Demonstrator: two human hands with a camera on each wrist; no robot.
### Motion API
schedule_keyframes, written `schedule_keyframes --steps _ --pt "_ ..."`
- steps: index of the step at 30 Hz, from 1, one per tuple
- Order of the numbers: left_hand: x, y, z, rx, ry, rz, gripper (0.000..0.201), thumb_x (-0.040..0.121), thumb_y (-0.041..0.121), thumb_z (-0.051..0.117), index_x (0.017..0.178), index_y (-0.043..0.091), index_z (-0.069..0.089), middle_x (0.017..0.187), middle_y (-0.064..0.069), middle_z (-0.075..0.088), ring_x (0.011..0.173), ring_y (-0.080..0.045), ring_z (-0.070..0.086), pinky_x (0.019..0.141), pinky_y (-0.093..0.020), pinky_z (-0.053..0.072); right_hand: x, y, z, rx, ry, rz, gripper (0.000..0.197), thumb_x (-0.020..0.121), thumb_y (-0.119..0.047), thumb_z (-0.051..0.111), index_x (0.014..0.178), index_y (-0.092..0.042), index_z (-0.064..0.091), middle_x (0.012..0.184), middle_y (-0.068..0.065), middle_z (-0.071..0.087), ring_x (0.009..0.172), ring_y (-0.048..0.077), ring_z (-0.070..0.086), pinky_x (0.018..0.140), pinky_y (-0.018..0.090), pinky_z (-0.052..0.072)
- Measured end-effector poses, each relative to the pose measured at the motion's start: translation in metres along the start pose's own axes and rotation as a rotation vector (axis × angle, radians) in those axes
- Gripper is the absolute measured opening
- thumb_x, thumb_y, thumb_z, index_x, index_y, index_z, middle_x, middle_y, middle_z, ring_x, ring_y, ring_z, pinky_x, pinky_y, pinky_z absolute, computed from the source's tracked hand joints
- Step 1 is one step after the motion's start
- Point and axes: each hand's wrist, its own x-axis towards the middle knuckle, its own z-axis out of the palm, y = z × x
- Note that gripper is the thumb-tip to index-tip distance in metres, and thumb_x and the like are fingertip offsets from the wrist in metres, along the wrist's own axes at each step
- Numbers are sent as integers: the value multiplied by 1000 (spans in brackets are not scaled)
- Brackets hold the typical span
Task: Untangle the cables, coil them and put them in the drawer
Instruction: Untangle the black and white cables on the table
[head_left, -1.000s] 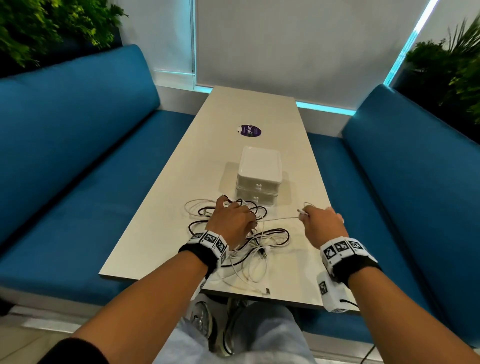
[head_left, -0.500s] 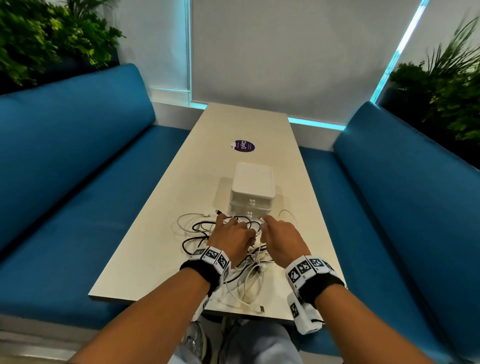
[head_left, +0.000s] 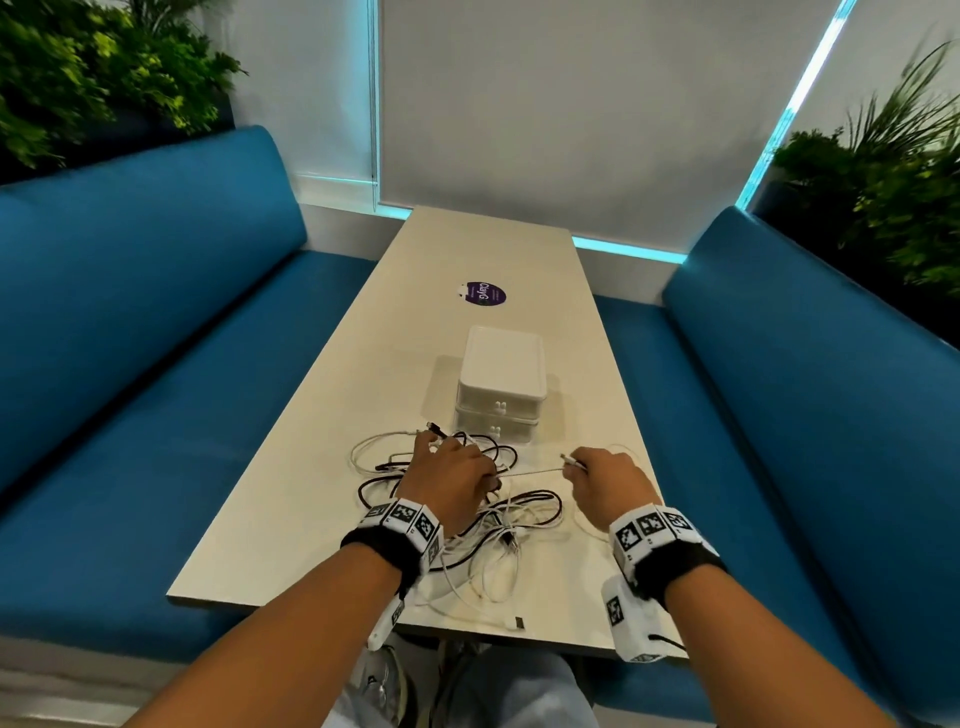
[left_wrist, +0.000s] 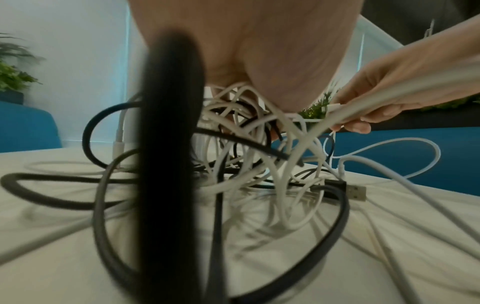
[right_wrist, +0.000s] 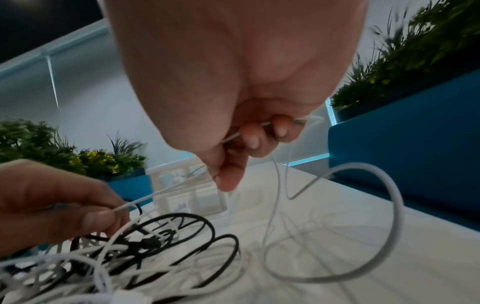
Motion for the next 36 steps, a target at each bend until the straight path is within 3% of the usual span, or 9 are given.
schedule_keyframes --steps 4,7,10,13,17,24,30,33,36 --pt "2 10 -1 53 -29 30 21 97 33 43 101 34 64 109 12 63 115 -18 48 106 -48 17 -7 3 3 -38 0 20 28 99 -35 41 114 -24 62 102 9 66 90 30 64 76 35 53" --pt "2 14 1 76 -32 29 22 97 33 42 103 34 63 109 10 63 115 -20 48 104 -48 16 -12 -14 12 76 -26 -108 35 101 -38 39 129 -28 57 111 11 68 100 30 64 84 36 52" --pt "2 14 -1 76 -36 32 25 100 34 38 109 34 62 111 9 63 117 -21 48 105 -49 18 -12 -36 22 90 -106 -249 27 100 -32 42 114 -23 62 99 7 70 93 28 64 79 36 51" --pt "0 11 -3 63 -17 27 26 101 36 37 111 34 61 111 9 62 117 -20 49 106 -49 19 -6 -45 27 89 -97 -237 21 98 -31 44 97 -19 61 92 8 69 89 29 62 76 39 51" --pt "-4 3 1 73 13 39 26 101 40 40 111 32 62 111 11 64 115 -19 51 106 -50 18 0 -38 24 12 -40 -211 22 96 -39 45 95 -24 61 93 7 68 89 29 62 75 39 52" --pt "-3 -8 2 66 12 18 23 99 36 42 101 34 65 109 13 65 112 -19 50 105 -48 17 2 19 1 -49 -5 71 25 98 -35 41 104 -20 61 98 10 65 84 31 61 73 37 53" --pt "-1 10 0 82 -18 37 22 98 35 42 101 33 64 105 11 63 114 -20 49 107 -52 20 -16 -17 16 27 -5 -151 42 102 -35 39 143 -29 39 104 17 66 95 35 62 79 38 50" --pt "-2 9 -1 114 -9 48 20 98 35 43 101 34 62 105 11 64 113 -20 50 107 -52 20 -14 -36 26 92 55 -240 51 101 -32 40 149 -29 23 87 15 65 84 34 60 73 42 51" --pt "-4 6 -2 122 19 28 19 98 34 42 104 34 61 105 10 65 112 -21 52 105 -51 21 -15 -46 31 150 106 -249 48 98 -32 41 143 -24 26 84 11 66 82 32 62 72 42 51"
